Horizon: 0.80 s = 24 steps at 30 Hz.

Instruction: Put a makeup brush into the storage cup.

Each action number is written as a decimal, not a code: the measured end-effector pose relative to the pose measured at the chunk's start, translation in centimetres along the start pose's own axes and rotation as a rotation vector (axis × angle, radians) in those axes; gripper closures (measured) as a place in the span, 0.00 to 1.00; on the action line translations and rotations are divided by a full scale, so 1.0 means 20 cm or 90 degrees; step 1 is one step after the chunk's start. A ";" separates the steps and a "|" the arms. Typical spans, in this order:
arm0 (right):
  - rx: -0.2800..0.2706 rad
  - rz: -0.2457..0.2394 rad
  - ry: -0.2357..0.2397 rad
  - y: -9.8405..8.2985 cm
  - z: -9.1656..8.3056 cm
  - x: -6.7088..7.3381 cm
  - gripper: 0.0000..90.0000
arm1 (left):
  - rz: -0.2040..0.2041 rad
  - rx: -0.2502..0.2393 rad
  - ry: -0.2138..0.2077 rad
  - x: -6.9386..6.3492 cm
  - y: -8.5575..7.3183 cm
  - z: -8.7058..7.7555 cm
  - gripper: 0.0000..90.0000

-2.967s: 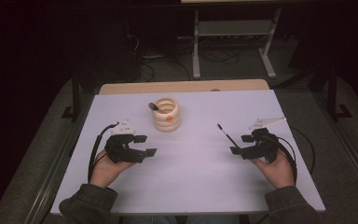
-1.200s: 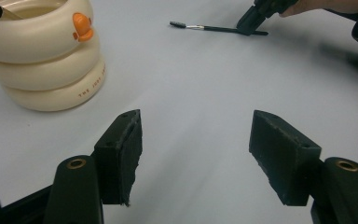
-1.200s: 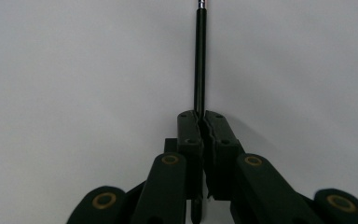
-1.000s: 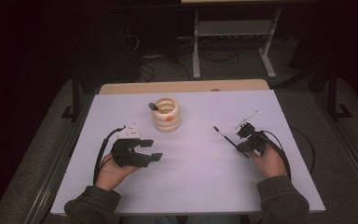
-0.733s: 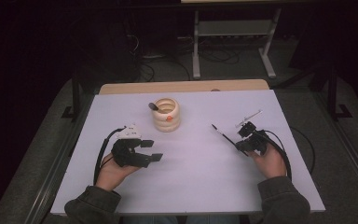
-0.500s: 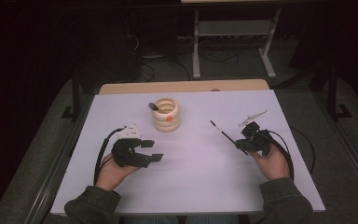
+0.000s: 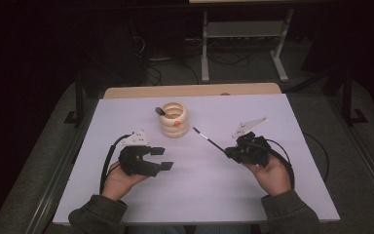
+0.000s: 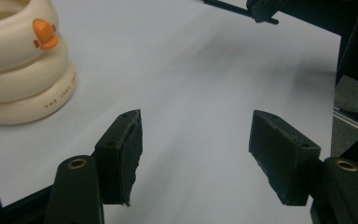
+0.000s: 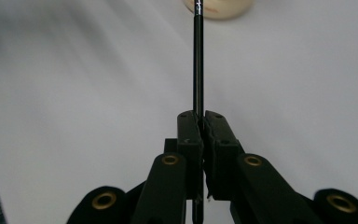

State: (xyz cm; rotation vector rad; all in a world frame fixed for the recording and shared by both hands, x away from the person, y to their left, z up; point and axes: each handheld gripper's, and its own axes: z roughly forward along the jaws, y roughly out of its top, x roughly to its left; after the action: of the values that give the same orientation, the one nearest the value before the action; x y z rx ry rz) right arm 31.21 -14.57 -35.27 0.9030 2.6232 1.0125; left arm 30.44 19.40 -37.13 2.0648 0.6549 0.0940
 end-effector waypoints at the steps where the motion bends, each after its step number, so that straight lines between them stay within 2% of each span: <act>1: -0.003 -0.008 0.006 0.01 0.00 0.02 0.95 | 0.004 -0.002 -0.009 0.00 0.00 0.00 0.40; 2: -0.007 -0.013 0.013 0.03 0.01 0.05 0.95 | 0.003 0.001 -0.019 -0.01 0.00 0.00 0.43; 7: -0.024 -0.046 0.041 0.07 0.05 0.14 0.95 | 0.012 0.013 -0.035 -0.02 0.00 0.03 0.45; 12: -0.035 -0.067 0.074 0.08 0.09 0.20 0.95 | 0.010 0.006 -0.059 -0.04 0.00 0.05 0.47; 16: -0.050 -0.071 0.120 0.09 0.12 0.24 0.95 | 0.012 -0.001 -0.083 -0.04 0.00 0.06 0.52; 21: -0.070 -0.078 0.151 0.08 0.14 0.26 0.95 | 0.002 -0.006 -0.102 -0.03 -0.01 0.06 0.56; 24: -0.079 -0.064 0.173 0.08 0.16 0.27 0.95 | -0.005 -0.011 -0.108 -0.03 -0.01 0.06 0.57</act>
State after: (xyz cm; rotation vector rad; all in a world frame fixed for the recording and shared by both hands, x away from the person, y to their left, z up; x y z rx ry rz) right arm 28.85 -8.65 -36.48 0.6370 2.7501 1.3377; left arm 30.27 18.26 -37.88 2.0275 0.5553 -0.0785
